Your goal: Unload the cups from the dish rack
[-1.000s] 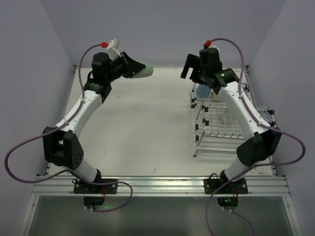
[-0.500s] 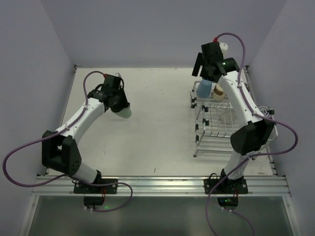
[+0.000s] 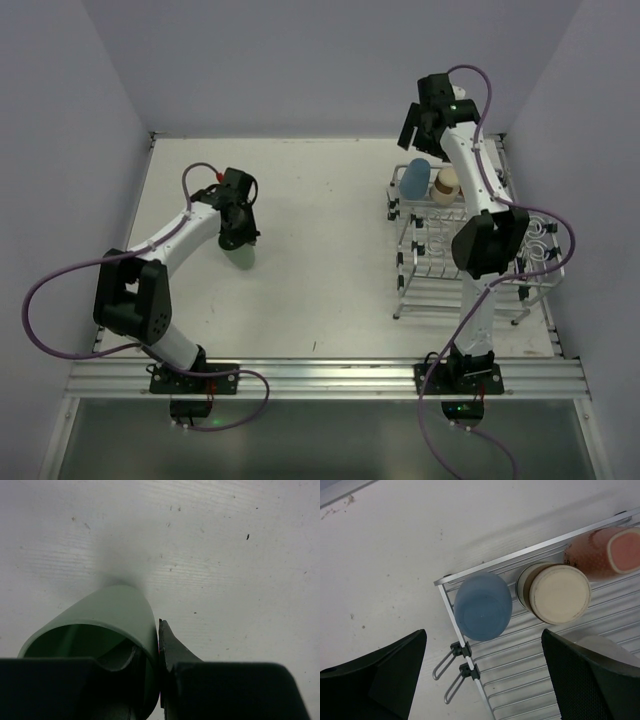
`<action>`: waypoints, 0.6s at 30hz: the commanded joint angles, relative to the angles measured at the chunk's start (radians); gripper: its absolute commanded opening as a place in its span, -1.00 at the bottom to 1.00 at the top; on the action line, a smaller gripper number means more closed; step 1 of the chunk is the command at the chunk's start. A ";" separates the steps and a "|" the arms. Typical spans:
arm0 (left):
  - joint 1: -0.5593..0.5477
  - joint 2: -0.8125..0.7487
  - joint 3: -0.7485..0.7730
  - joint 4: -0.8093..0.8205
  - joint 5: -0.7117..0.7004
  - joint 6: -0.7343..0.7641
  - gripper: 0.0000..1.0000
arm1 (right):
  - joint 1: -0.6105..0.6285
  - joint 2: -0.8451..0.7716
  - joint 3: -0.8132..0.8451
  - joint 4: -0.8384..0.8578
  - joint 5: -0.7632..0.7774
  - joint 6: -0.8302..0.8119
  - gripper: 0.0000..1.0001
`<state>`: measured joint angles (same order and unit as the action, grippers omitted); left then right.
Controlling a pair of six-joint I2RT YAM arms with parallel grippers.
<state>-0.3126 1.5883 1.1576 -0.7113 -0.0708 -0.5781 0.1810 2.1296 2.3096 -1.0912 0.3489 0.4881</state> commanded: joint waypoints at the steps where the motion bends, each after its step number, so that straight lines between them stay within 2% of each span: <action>1: -0.002 -0.014 -0.030 0.036 0.003 0.031 -1.00 | 0.006 0.012 0.014 -0.016 -0.001 -0.028 0.98; 7: -0.002 -0.005 -0.088 0.067 0.020 0.035 -1.00 | 0.005 0.035 -0.015 -0.013 -0.004 -0.017 0.98; 18: -0.002 -0.008 -0.084 0.078 0.022 0.050 -1.00 | 0.003 0.052 -0.046 -0.021 -0.077 0.021 0.97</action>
<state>-0.3130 1.5867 1.0889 -0.6659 -0.0589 -0.5541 0.1848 2.1708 2.2658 -1.1015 0.3172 0.4938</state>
